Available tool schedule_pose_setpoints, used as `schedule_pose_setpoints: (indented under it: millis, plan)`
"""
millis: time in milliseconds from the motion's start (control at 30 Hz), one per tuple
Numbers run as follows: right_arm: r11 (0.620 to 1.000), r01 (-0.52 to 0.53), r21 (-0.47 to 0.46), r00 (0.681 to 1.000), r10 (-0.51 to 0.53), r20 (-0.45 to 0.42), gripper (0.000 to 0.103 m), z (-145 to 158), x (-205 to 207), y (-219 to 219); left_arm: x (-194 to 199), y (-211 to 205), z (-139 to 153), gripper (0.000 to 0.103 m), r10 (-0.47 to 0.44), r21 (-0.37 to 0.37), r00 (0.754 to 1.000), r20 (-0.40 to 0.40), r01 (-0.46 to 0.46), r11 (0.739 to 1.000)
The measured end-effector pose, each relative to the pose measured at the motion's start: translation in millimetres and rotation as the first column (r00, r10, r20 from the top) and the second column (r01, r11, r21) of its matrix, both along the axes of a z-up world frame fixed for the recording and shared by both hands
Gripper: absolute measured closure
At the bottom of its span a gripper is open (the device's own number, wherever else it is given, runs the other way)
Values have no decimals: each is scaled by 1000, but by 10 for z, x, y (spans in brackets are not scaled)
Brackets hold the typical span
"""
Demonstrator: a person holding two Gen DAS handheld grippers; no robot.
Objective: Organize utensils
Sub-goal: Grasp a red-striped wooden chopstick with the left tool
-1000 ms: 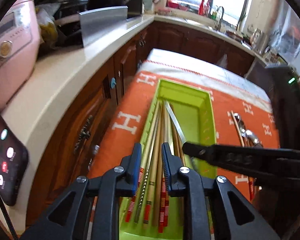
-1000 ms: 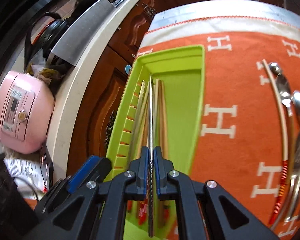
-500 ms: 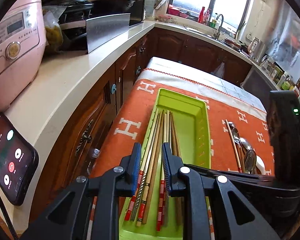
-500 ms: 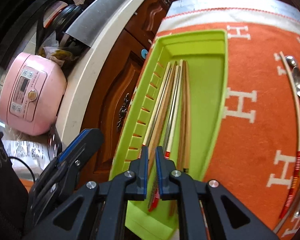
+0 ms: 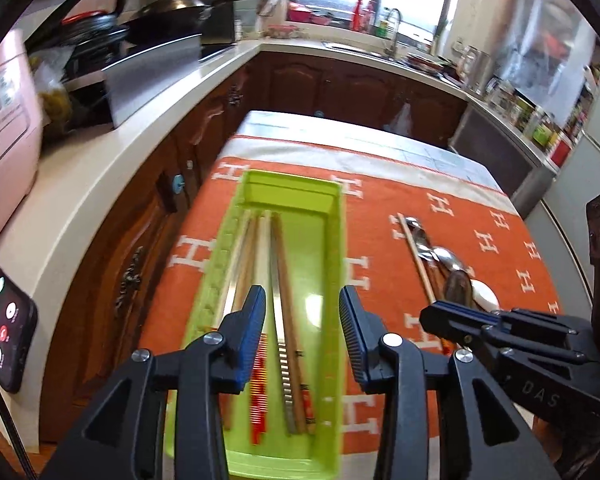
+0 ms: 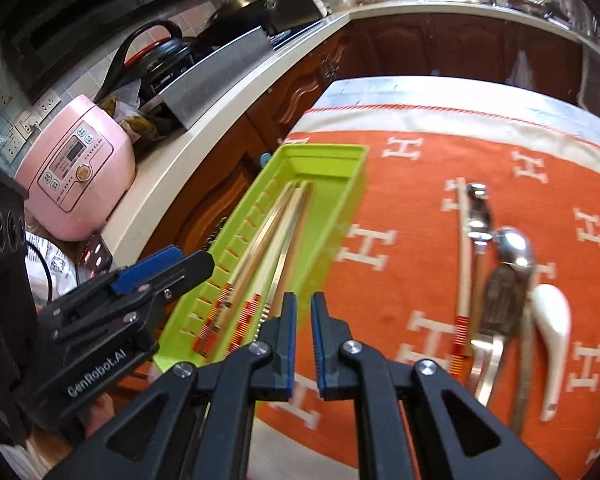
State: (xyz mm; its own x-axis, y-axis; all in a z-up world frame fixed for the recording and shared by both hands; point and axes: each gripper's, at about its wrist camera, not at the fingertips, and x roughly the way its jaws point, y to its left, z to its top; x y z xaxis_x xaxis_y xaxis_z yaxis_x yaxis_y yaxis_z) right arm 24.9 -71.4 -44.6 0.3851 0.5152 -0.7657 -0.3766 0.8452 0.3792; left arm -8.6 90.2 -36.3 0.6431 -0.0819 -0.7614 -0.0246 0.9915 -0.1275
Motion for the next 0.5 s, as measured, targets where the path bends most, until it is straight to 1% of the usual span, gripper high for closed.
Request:
schedule_pose_setpoints:
  millis: [133, 267, 500]
  plan:
    - [999, 49, 3, 998, -49, 26, 94, 20, -53, -348, 11, -267, 26, 67, -52, 7, 999, -8, 52, 999]
    - [994, 112, 16, 993, -112, 32, 94, 8, -62, -707, 62, -488, 18, 67, -99, -28, 995, -35, 98, 995]
    - [985, 170, -3, 983, -169, 70, 94, -29, -80, -1133, 294, -867, -129, 67, -173, -65, 979, -106, 167, 984]
